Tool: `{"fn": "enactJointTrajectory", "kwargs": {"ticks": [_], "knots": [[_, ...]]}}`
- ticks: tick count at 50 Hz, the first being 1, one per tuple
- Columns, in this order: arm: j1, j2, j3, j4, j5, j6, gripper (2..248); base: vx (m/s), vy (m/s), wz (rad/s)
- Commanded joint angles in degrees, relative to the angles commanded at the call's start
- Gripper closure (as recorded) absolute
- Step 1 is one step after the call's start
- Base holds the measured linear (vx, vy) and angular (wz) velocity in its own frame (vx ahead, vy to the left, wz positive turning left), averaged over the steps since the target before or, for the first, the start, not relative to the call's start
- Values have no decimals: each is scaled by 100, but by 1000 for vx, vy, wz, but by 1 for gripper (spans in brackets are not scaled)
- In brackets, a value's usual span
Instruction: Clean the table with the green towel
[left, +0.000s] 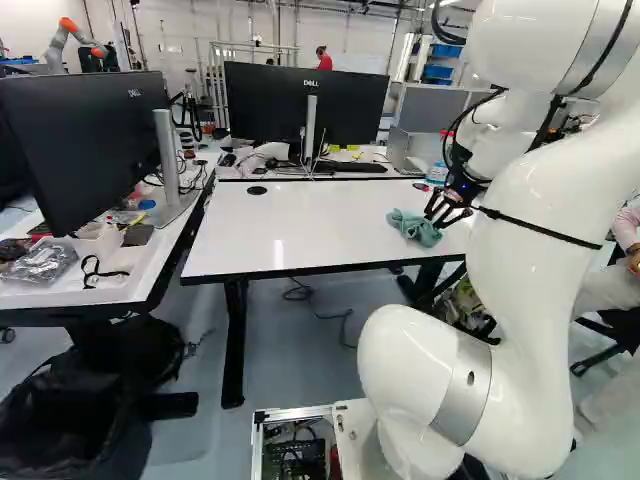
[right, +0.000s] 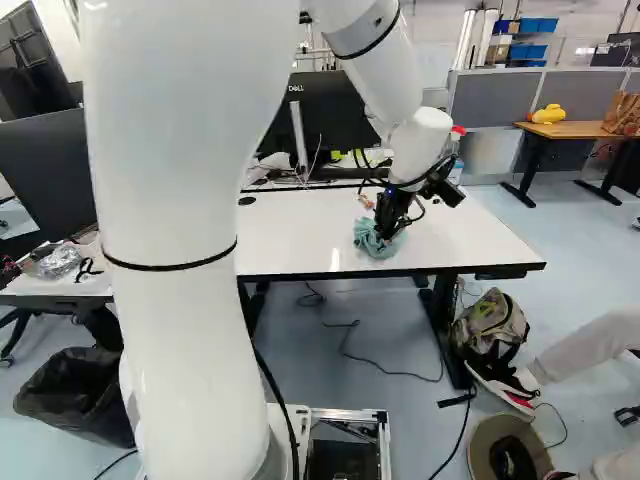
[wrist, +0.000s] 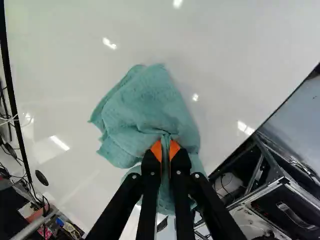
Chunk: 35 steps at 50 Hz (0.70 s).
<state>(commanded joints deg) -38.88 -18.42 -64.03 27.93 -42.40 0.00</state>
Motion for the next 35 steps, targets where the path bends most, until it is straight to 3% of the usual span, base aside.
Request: {"fn": "enactJointTrajectory", "kwargs": {"ticks": [23,35], "knots": [[341,-440,-586,0,0,0,213,0,0,0],[573,-490,-654,0,0,0,213,0,0,0]]}}
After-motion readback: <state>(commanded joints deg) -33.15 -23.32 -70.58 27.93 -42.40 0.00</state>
